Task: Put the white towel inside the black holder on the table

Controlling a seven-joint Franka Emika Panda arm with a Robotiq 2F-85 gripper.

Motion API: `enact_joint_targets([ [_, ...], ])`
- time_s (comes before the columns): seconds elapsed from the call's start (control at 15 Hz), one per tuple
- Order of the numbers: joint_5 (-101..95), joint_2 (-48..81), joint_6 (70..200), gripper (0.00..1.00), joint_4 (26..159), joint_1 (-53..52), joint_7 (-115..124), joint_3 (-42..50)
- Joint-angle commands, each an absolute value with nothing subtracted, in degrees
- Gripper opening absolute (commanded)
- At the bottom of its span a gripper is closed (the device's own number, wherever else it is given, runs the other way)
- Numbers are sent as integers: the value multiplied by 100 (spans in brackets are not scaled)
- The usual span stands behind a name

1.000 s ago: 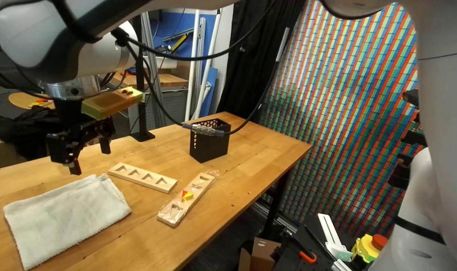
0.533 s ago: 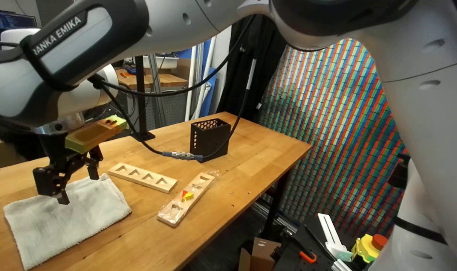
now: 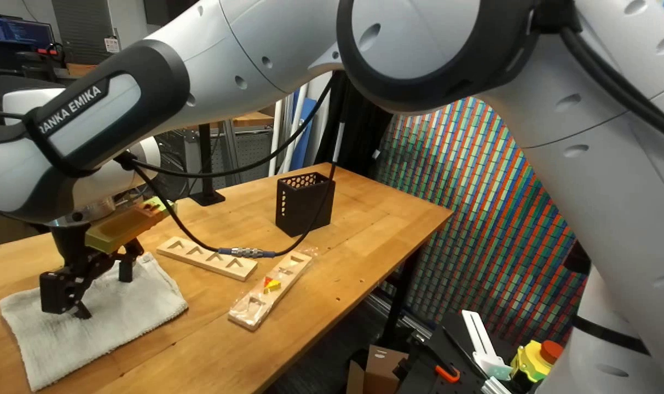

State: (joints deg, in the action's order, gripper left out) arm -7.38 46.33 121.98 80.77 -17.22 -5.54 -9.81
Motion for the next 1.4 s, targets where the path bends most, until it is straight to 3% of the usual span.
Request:
enact_joint_targets([
  [0.0, -569, 4913, 12211, 74, 7760, -1684, -610, -1036],
  [0.6, -446, 4522, 12180, 5, 8029, -1640, -526, -1008],
  [0.93, -464, 4286, 12118, 0, 8184, -1589, -489, -976],
  [1.33, -401, 3643, 11782, 1, 8350, -1425, -502, -978],
])
